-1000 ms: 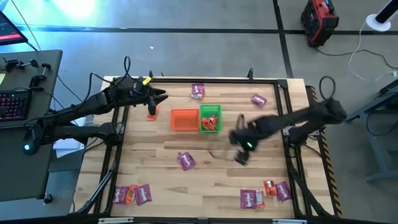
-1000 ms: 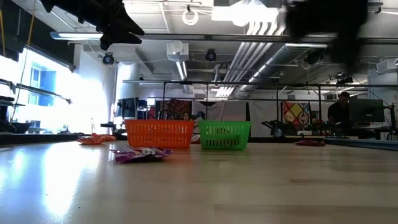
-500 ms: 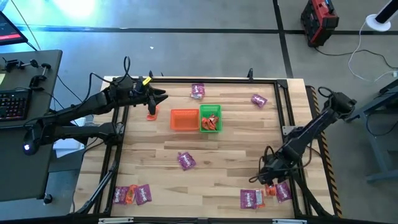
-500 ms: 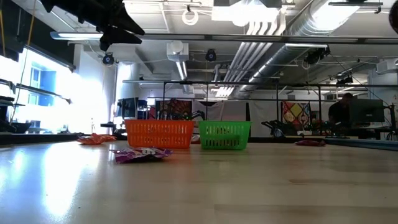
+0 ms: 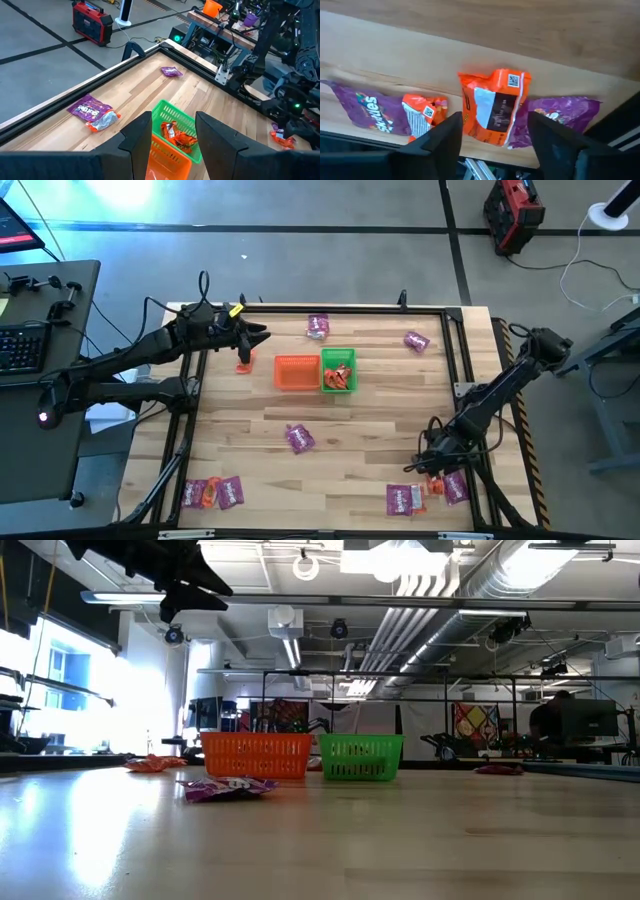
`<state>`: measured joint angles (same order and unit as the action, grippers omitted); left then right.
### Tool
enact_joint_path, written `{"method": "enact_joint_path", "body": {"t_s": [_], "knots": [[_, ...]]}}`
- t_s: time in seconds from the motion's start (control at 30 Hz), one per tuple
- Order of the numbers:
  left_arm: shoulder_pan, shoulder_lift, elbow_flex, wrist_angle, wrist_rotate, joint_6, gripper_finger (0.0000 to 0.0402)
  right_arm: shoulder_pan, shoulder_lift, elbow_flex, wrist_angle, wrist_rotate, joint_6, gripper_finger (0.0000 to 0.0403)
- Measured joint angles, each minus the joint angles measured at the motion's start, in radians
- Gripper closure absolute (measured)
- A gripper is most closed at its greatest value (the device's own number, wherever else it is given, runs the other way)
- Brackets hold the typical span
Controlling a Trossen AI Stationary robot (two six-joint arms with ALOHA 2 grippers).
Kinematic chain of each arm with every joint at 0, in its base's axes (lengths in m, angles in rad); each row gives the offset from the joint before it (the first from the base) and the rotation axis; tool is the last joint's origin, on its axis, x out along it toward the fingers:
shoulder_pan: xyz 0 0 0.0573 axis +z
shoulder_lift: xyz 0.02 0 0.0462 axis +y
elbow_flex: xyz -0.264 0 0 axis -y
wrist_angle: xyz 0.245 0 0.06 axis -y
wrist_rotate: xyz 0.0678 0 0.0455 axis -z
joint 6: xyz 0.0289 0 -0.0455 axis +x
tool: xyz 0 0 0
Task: Sort candy by brand, put in halloween buckets
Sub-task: Put the orange chocolate into the green bin
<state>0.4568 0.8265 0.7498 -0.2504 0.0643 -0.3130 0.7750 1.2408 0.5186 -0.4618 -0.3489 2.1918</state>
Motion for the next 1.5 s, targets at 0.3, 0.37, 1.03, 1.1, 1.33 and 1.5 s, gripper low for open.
{"method": "enact_joint_path", "body": {"t_s": [0.3,0.37,1.03,1.1,1.33,1.5], "knots": [[0.0,0.0,0.0,-0.001,0.0,0.0,0.0259,0.0,0.074,0.0,0.025,-0.002,0.0,0.0306],[0.0,0.0,0.0,0.0,0.0,0.0,0.0259,0.0,0.073,0.002,0.025,-0.002,-0.013,0.0331],[0.002,-0.013,0.0,0.256,0.133,-0.024,0.0259,-0.495,0.054,0.411,-0.004,0.765,-0.668,0.04],[0.002,-0.004,0.0,0.256,0.133,-0.024,0.0259,-0.597,0.102,0.435,0.093,0.76,-0.827,0.04],[0.0,-0.009,0.0,0.254,0.137,-0.026,0.0259,-0.854,0.287,0.535,0.094,0.693,-1.111,0.0399],[0.0,-0.038,0.0,0.245,0.138,-0.026,0.0259,-0.938,0.408,0.609,0.098,0.565,-1.238,0.0362]]}}
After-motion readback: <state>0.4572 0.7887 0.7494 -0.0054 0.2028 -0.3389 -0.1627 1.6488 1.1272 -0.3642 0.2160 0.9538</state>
